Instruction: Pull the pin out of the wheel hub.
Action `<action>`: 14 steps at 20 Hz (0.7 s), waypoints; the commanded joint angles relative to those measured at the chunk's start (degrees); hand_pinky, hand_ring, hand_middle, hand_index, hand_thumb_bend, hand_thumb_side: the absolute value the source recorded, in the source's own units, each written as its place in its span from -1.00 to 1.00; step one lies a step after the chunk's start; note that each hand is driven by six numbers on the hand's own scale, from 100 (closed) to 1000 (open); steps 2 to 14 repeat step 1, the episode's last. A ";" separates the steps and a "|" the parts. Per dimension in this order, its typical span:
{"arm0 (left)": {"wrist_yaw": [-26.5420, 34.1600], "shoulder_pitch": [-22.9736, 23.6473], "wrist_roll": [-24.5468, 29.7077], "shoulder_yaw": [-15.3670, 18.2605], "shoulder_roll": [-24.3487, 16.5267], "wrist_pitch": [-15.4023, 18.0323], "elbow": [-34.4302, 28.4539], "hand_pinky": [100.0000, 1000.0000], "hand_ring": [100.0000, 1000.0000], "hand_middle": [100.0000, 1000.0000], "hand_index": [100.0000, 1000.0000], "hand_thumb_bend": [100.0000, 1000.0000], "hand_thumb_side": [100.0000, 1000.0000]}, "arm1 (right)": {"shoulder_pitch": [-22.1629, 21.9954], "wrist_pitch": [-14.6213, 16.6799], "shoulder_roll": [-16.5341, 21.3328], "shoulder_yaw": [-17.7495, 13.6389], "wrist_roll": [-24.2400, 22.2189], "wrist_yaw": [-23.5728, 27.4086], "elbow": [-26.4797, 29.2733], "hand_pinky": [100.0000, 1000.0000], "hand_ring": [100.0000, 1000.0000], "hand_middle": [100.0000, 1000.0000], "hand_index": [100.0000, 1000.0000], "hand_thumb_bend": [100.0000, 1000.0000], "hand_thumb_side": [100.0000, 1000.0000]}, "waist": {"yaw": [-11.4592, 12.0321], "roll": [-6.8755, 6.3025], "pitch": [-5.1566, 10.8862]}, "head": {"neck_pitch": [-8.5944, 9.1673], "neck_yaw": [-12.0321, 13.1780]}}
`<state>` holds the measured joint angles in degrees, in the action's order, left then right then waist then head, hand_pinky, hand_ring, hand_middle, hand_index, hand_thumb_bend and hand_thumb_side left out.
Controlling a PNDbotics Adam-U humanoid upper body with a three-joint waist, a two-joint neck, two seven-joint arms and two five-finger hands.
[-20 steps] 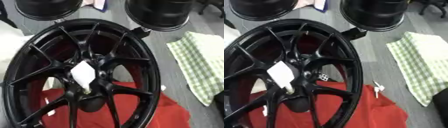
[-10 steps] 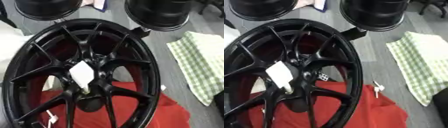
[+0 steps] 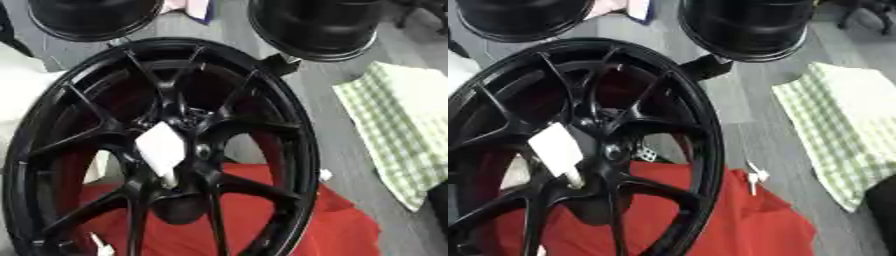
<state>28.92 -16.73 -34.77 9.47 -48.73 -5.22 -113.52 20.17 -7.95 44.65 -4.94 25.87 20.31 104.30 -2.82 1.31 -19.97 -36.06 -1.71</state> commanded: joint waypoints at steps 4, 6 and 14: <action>-0.05 -1.24 0.70 0.31 1.30 2.72 -1.07 0.29 0.17 0.20 0.35 -1.00 0.62 | 0.75 0.05 1.73 -0.88 0.09 -0.32 1.31 0.58 0.29 0.18 0.29 -1.00 -0.03 | -0.23 0.02 1.36 | 0.44 0.07; -0.05 -1.24 0.70 0.31 1.30 2.72 -1.07 0.29 0.17 0.20 0.35 -1.00 0.62 | 0.75 0.05 1.73 -0.88 0.09 -0.32 1.31 0.58 0.29 0.18 0.29 -1.00 -0.03 | -0.23 0.02 1.36 | 0.44 0.07; -0.05 -1.24 0.70 0.31 1.30 2.72 -1.07 0.29 0.17 0.20 0.35 -1.00 0.62 | 0.75 0.05 1.73 -0.88 0.09 -0.32 1.31 0.58 0.29 0.18 0.29 -1.00 -0.03 | -0.23 0.02 1.36 | 0.44 0.07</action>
